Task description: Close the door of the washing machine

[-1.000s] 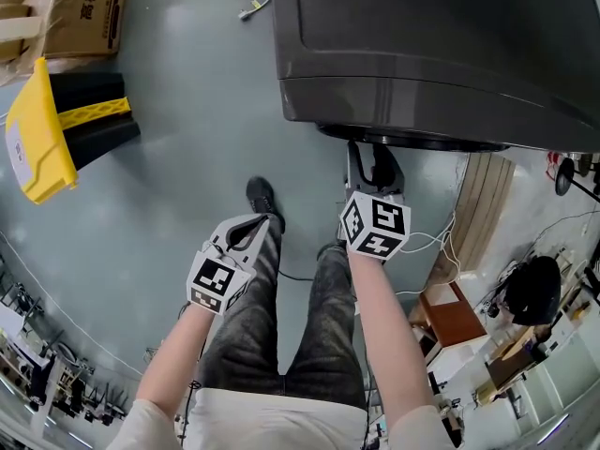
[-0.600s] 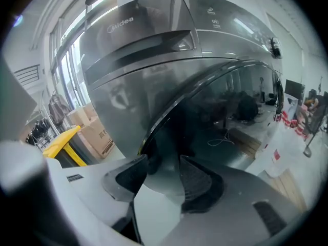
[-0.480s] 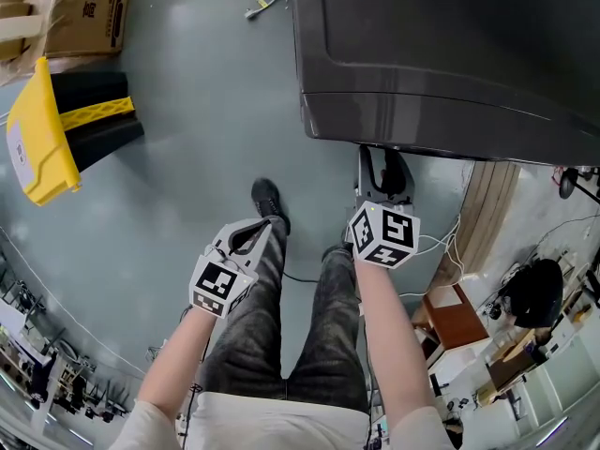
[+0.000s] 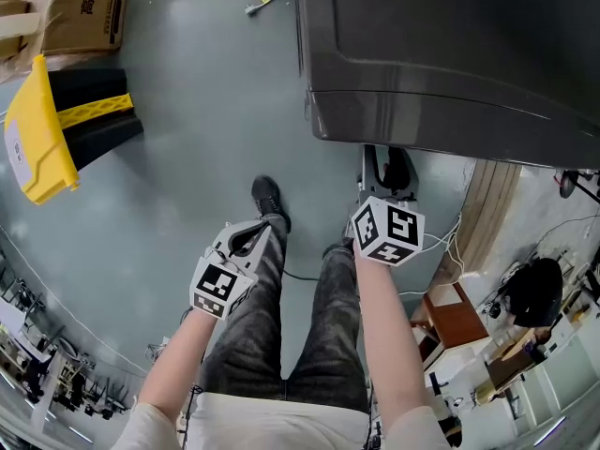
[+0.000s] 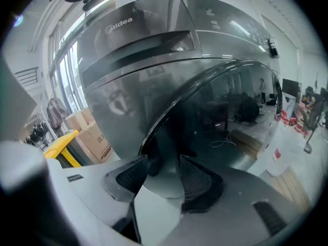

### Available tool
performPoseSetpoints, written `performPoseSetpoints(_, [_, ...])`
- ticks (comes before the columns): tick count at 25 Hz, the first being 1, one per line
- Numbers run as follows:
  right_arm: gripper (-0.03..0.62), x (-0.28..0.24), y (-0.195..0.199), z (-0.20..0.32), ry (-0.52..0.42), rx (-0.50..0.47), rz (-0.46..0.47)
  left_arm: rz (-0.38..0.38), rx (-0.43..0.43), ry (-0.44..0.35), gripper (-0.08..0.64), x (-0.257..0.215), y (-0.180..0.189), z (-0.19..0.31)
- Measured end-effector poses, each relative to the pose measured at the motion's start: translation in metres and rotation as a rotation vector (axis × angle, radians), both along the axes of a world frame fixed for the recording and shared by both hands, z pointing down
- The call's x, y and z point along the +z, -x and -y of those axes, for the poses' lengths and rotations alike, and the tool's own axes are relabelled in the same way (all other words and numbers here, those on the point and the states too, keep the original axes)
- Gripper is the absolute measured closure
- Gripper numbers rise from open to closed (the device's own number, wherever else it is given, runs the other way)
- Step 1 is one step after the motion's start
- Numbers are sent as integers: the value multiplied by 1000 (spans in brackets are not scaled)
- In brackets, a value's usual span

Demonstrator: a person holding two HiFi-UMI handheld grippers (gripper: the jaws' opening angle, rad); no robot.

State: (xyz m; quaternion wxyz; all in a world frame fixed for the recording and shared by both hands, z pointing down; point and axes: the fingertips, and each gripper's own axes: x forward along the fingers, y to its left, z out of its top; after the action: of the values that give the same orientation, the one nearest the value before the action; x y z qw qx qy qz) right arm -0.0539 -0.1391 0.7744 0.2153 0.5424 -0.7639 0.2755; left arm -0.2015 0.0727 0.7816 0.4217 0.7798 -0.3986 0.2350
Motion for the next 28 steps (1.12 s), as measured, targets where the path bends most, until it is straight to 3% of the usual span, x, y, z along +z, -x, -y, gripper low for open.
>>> performPoseSetpoints(11, [400,-22,-6,-7,48,12,-6,-16,27,-47,552,-40,-4,22])
performPoseSetpoints(14, [449,-48,-12,-10,34,34,-6,-19,56,-83,552,-68,-4,34])
performPoseSetpoints(28, [505,-224,-21,-37,-53,8,-33,11,138,-243,552,-243,7,82])
